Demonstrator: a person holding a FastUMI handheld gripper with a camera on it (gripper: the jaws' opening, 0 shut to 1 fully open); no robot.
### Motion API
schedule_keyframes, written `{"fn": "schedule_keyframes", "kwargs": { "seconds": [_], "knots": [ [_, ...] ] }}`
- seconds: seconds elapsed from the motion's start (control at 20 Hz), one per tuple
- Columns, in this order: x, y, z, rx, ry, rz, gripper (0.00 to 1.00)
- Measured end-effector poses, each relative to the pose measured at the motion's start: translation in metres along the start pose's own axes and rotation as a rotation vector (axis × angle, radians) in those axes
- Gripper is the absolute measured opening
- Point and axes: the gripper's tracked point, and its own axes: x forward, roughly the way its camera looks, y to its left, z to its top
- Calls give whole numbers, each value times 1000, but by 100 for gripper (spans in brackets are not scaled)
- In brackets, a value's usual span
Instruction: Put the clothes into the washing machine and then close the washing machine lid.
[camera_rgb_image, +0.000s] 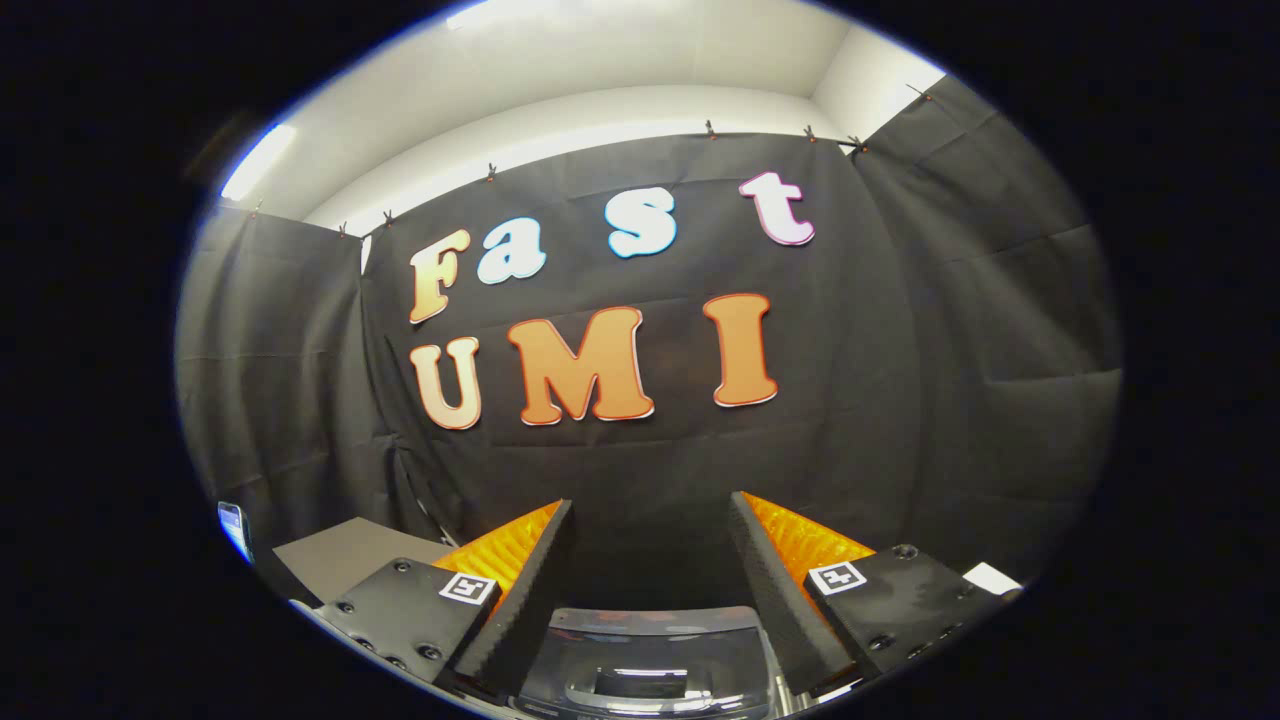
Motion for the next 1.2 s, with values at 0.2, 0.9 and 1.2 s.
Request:
{"fn": "schedule_keyframes", "kwargs": {
  "seconds": [0.2, 0.9, 1.2],
  "knots": [
    [-26, -43, 5, 22, -29, -53, 98],
    [-71, -113, 27, -13, -98, -149, 98],
    [-70, -101, 20, -10, -84, -111, 98]
  ]
}}
